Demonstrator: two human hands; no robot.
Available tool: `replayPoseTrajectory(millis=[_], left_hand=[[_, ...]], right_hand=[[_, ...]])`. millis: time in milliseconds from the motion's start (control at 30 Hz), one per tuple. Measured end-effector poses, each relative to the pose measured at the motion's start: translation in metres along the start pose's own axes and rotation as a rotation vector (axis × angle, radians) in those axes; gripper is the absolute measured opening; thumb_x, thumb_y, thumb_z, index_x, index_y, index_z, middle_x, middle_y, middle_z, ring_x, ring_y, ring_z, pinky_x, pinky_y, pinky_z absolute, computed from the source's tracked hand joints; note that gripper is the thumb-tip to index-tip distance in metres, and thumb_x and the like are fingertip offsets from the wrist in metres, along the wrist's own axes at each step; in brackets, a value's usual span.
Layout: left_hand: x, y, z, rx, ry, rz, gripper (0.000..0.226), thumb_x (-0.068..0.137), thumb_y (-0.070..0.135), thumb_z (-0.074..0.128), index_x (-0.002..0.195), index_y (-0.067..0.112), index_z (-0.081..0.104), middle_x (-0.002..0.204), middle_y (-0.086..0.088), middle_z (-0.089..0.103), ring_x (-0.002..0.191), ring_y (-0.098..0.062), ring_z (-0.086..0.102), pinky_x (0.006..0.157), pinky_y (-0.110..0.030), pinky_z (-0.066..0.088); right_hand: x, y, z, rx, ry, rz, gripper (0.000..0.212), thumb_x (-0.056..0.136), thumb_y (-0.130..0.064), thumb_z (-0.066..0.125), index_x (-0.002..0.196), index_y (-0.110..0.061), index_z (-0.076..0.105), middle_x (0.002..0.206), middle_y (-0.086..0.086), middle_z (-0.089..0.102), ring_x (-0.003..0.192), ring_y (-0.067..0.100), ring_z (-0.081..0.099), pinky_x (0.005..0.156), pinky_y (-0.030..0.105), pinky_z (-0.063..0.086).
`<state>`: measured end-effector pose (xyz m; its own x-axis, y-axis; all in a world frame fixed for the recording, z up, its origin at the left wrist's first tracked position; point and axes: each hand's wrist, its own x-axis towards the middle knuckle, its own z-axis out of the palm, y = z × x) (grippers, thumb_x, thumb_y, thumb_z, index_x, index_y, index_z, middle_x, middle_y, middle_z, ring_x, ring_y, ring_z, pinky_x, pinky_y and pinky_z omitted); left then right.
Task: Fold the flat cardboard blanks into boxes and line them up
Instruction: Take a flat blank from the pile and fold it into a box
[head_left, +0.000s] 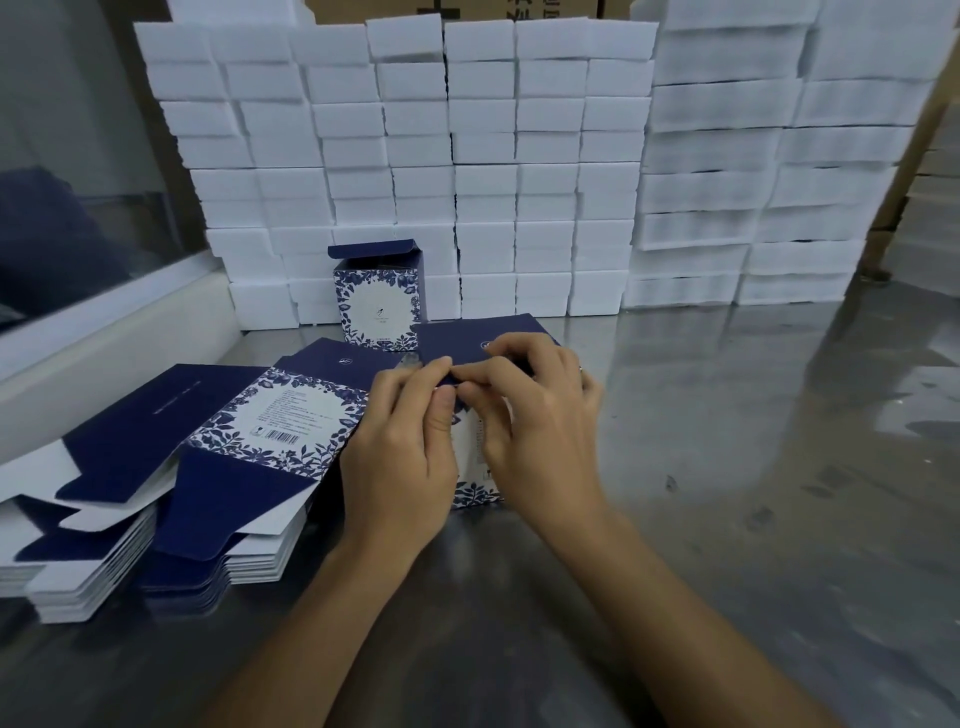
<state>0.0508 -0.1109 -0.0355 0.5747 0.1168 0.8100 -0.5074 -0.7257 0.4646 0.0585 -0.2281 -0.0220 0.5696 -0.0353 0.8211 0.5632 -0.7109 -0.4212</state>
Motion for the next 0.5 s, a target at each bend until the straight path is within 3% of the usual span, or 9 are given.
replayPoseTrajectory(millis=[167, 367, 433, 500], left_hand=[[0.003, -0.004, -0.002, 0.014, -0.014, -0.03, 0.035, 0.101, 0.026, 0.042, 0.126, 0.013, 0.063, 0.121, 0.0, 0.064, 0.107, -0.013, 0.059, 0.082, -0.021, 0.042], [0.003, -0.006, -0.001, 0.007, -0.012, -0.045, 0.035, 0.101, 0.026, 0.042, 0.125, 0.013, 0.063, 0.122, 0.0, 0.064, 0.108, -0.015, 0.059, 0.083, -0.02, 0.04], [0.003, -0.007, 0.0, 0.006, -0.01, -0.045, 0.034, 0.101, 0.026, 0.042, 0.125, 0.014, 0.063, 0.122, 0.0, 0.064, 0.107, -0.011, 0.058, 0.082, -0.017, 0.038], [0.004, -0.008, -0.001, 0.001, -0.004, -0.05, 0.034, 0.101, 0.026, 0.043, 0.125, 0.014, 0.063, 0.121, 0.001, 0.064, 0.102, -0.002, 0.054, 0.08, -0.013, 0.036]], right_hand=[[0.0, 0.024, -0.005, 0.114, 0.021, -0.009, 0.021, 0.092, -0.024, 0.069, 0.106, -0.009, 0.074, 0.122, 0.011, 0.06, 0.11, 0.027, 0.057, 0.088, 0.051, 0.05], [0.006, 0.026, -0.005, 0.17, 0.023, -0.008, 0.017, 0.091, -0.022, 0.067, 0.093, -0.007, 0.074, 0.106, 0.005, 0.061, 0.098, 0.024, 0.056, 0.079, 0.05, 0.049], [0.005, 0.027, -0.005, 0.166, 0.039, -0.011, 0.019, 0.091, -0.023, 0.067, 0.098, -0.007, 0.075, 0.109, 0.006, 0.061, 0.1, 0.022, 0.057, 0.085, 0.043, 0.051], [0.004, 0.03, -0.006, 0.203, 0.058, 0.028, 0.022, 0.093, -0.023, 0.066, 0.108, -0.009, 0.072, 0.117, 0.005, 0.059, 0.106, 0.011, 0.057, 0.091, 0.024, 0.049]])
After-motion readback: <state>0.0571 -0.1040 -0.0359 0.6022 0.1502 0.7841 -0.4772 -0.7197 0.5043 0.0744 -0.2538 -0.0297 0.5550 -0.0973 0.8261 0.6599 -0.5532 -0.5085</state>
